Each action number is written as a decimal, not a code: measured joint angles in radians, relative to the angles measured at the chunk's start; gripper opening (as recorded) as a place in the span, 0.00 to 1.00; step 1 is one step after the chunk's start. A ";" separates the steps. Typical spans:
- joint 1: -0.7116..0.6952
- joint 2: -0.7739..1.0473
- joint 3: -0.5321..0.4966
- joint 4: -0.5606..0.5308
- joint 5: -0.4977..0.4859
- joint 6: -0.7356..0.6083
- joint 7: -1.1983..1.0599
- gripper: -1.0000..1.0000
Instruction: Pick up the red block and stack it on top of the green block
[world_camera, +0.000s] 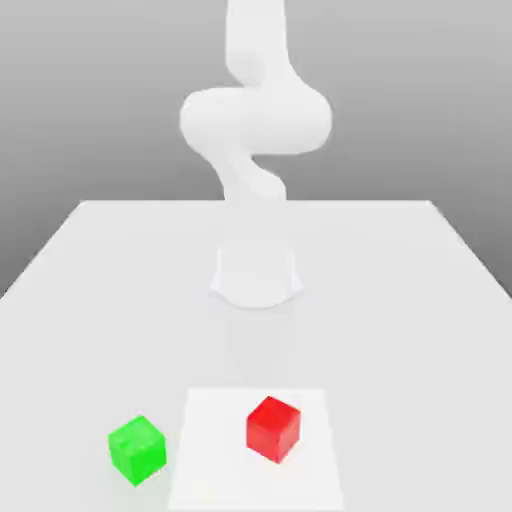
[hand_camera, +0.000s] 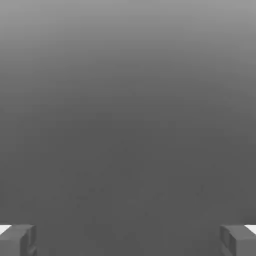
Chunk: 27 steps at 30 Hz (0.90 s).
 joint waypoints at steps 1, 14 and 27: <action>0.007 0.041 -0.002 -0.019 -0.014 0.022 -0.033 0.50; 0.090 0.517 -0.076 -0.249 -0.077 0.279 -0.497 0.50; 0.089 0.976 -0.035 -0.339 0.086 0.600 -0.880 0.00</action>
